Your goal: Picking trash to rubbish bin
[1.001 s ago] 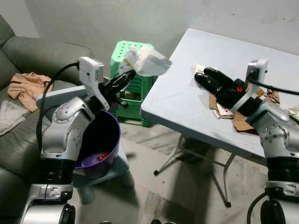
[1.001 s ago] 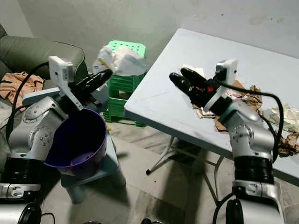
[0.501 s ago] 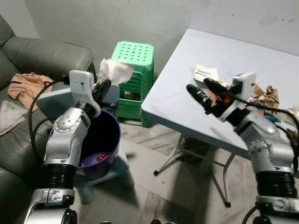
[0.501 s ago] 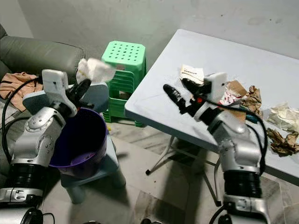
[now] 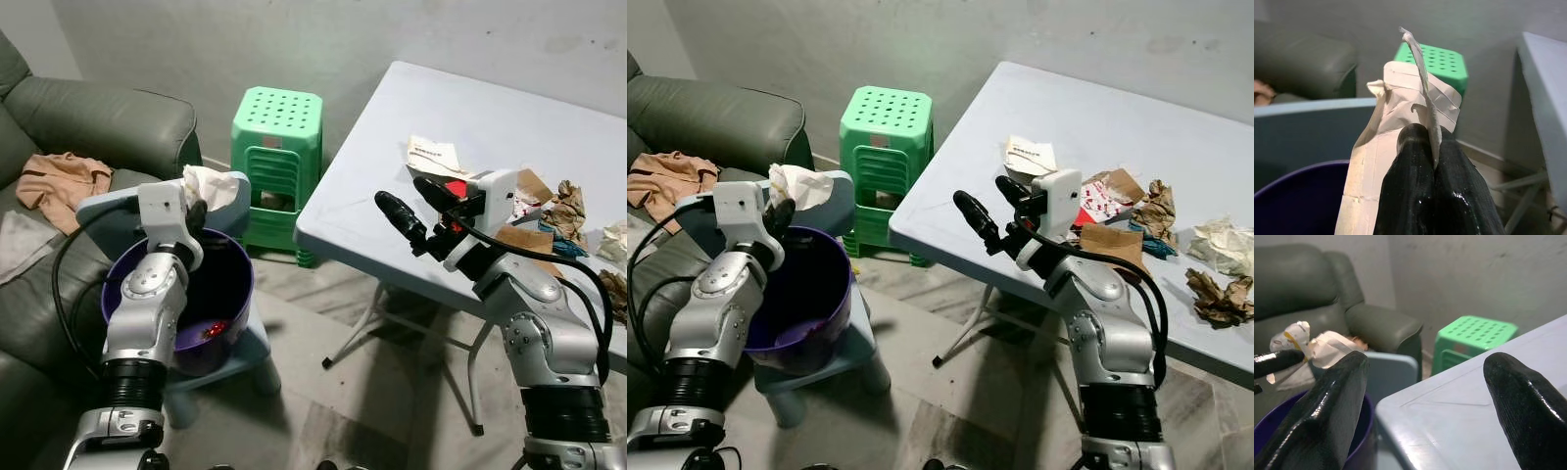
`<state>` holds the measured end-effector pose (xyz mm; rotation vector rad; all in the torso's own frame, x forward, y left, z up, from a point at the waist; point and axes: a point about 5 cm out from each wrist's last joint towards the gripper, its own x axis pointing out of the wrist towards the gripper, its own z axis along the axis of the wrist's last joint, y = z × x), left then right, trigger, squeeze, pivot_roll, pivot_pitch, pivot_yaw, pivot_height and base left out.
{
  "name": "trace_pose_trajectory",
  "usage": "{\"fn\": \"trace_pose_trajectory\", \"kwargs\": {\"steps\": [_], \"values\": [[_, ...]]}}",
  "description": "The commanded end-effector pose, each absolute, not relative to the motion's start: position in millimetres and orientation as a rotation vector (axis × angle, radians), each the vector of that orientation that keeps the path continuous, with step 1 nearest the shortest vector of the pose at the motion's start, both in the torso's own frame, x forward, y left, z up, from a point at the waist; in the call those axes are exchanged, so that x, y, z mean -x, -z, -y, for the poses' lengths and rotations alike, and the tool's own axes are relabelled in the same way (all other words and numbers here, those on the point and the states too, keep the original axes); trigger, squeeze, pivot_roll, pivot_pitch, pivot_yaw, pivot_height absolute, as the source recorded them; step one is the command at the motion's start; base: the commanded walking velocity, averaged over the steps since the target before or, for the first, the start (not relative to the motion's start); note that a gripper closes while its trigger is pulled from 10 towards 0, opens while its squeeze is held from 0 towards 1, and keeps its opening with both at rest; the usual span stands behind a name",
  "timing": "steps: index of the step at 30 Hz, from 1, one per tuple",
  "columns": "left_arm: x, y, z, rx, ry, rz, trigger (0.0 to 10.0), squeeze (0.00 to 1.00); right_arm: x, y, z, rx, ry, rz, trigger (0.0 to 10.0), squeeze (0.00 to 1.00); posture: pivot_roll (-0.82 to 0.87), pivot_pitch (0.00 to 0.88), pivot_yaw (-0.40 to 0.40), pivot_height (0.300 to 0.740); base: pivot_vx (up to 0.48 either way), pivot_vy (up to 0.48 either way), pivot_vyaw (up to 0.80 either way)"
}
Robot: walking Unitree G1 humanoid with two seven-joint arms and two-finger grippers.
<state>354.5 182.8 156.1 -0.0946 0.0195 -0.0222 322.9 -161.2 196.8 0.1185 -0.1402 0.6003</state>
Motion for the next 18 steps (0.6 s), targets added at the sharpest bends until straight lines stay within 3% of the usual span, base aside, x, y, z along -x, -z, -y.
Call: {"fn": "trace_pose_trajectory", "kwargs": {"steps": [1,14,18], "values": [[-351.4,-148.3,-186.9,0.095,-0.005,-0.043,10.0,0.0,-319.8,-199.7,157.9,-0.096,-0.607,0.156,10.0,0.0,0.09,0.122,-0.103,0.74,0.0,0.0,0.8],[-349.2,-141.3,-189.7,0.124,-0.043,-0.077,10.0,0.0,-312.8,-190.3,152.3,-0.113,-0.594,0.126,10.0,0.0,0.09,0.113,-0.106,0.74,0.0,0.0,0.8],[-349.6,-138.7,-189.5,0.133,-0.055,-0.097,10.0,0.0,-312.3,-189.8,151.1,-0.114,-0.602,0.12,10.0,0.0,0.09,0.109,-0.11,0.74,0.0,0.437,0.8]]}}
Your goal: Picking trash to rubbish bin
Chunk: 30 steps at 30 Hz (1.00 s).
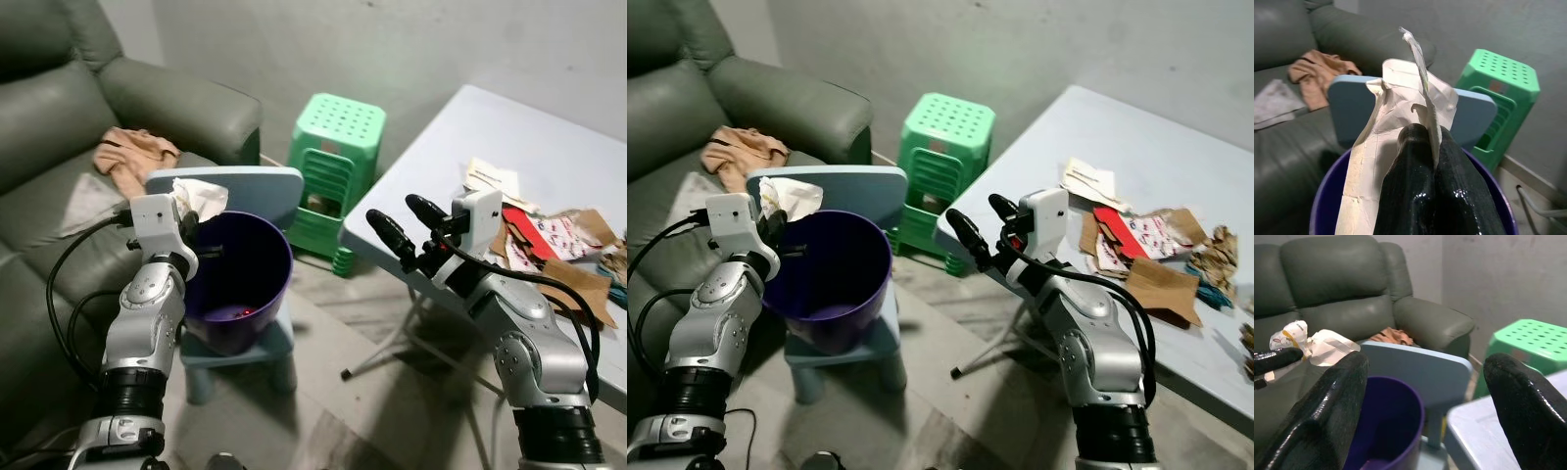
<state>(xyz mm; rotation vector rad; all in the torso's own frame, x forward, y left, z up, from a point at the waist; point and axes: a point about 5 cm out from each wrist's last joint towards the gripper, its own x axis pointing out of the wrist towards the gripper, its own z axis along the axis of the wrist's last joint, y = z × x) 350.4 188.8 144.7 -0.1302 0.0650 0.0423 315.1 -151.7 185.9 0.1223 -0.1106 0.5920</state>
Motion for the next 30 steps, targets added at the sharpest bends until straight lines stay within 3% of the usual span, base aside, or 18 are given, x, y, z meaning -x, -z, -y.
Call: {"fn": "trace_pose_trajectory", "kwargs": {"steps": [1,7,18,30], "values": [[-350,-138,-190,0.141,-0.061,-0.101,10.0,0.0,-313,-190,151,-0.114,-0.603,0.118,10.0,0.0,0.09,0.109,-0.11,0.74,0.0,0.0,0.8],[-350,-137,-190,0.173,-0.09,-0.121,10.0,0.0,-312,-190,151,-0.117,-0.604,0.117,10.0,0.0,0.09,0.101,-0.114,0.74,0.0,0.0,0.8],[-349,-131,-191,0.112,-0.115,-0.136,10.0,0.0,-312,-186,151,-0.099,-0.574,0.069,10.0,0.0,0.08,0.1,-0.122,0.74,0.0,0.0,0.0],[-350,-129,-196,0.042,-0.044,-0.13,10.0,0.0,-299,-180,151,0.058,-0.627,0.01,10.0,0.0,0.06,0.138,-0.14,0.74,0.0,0.0,0.0]]}}
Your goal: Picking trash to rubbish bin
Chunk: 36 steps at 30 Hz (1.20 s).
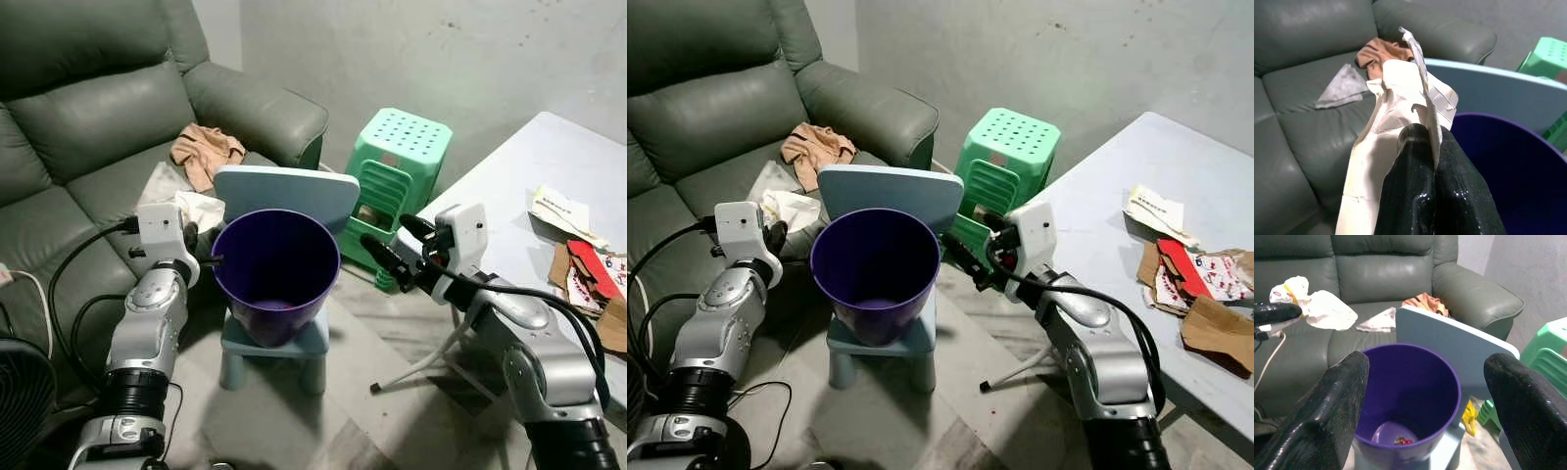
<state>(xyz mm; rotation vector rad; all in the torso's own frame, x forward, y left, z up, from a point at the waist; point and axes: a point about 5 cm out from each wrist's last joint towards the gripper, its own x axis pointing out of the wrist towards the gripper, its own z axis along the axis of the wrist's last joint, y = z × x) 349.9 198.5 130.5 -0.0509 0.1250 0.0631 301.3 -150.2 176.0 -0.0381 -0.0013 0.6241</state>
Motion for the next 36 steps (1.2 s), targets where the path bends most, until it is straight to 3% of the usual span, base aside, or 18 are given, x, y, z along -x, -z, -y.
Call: {"fn": "trace_pose_trajectory", "kwargs": {"steps": [1,20,36], "values": [[-351,-128,-197,0.038,-0.027,-0.131,10.0,0.0,-299,-179,151,0.061,-0.621,0.005,10.0,0.0,0.06,0.148,-0.143,0.74,0.0,0.0,0.0],[-365,-130,-169,0.013,0.337,-0.075,10.0,0.0,-268,-176,143,0.078,-0.713,-0.081,10.0,0.0,-0.05,0.303,-0.192,0.74,0.0,0.0,0.0],[-376,-129,-167,0.084,0.391,-0.084,10.0,0.0,-239,-182,145,0.073,-0.784,-0.142,10.0,0.0,-0.14,0.382,-0.233,0.74,0.0,0.0,0.0]]}}
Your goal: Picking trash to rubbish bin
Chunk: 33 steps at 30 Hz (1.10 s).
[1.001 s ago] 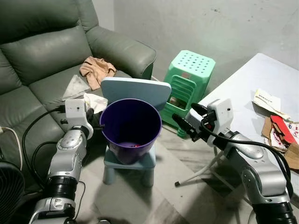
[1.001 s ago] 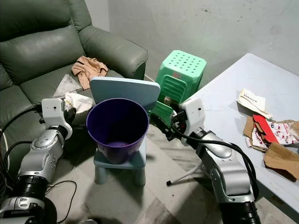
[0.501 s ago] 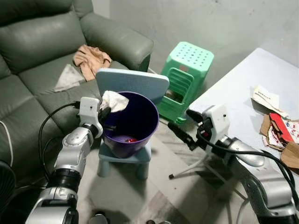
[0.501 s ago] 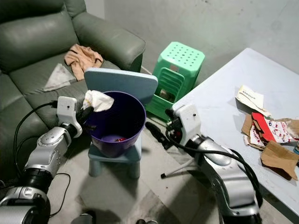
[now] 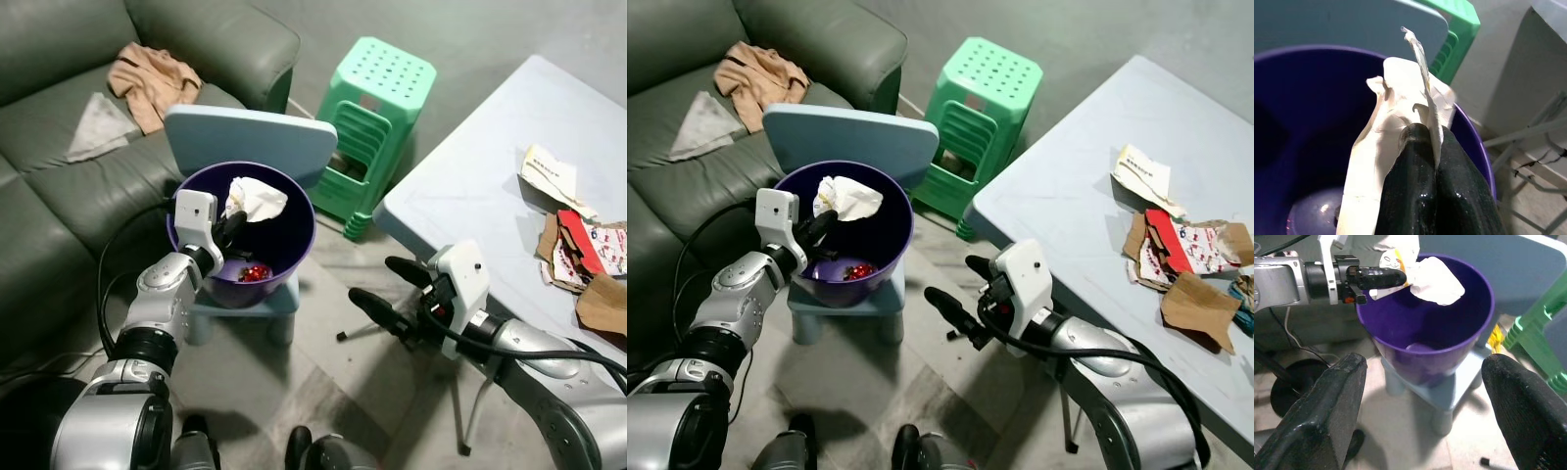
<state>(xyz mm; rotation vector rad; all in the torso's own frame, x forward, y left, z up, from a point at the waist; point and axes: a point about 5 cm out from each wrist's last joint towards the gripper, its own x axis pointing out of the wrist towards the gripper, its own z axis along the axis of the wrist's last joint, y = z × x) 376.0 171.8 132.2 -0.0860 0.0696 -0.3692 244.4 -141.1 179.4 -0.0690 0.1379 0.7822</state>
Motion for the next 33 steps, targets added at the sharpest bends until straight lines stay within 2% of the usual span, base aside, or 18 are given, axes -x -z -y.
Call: {"fn": "trace_pose_trajectory", "kwargs": {"steps": [1,2,24,33], "values": [[-375,-128,-167,0.08,0.398,-0.086,10.0,0.03,-237,-183,145,0.071,-0.787,-0.145,10.0,0.0,-0.14,0.383,-0.234,0.74,0.0,0.0,0.0],[-376,-127,-167,0.091,0.412,-0.087,10.0,1.0,-235,-183,145,0.069,-0.788,-0.149,10.0,0.0,-0.14,0.384,-0.235,0.74,0.0,0.0,0.0],[-381,-136,-172,0.117,0.432,-0.063,10.0,1.0,-233,-185,146,0.06,-0.783,-0.166,10.0,0.0,-0.14,0.356,-0.231,0.74,0.0,0.0,0.0],[-381,-154,-171,0.166,0.428,0.07,10.0,1.0,-251,-190,150,-0.002,-0.747,-0.066,10.0,0.0,-0.08,0.303,-0.204,0.74,0.0,0.0,0.0]]}}
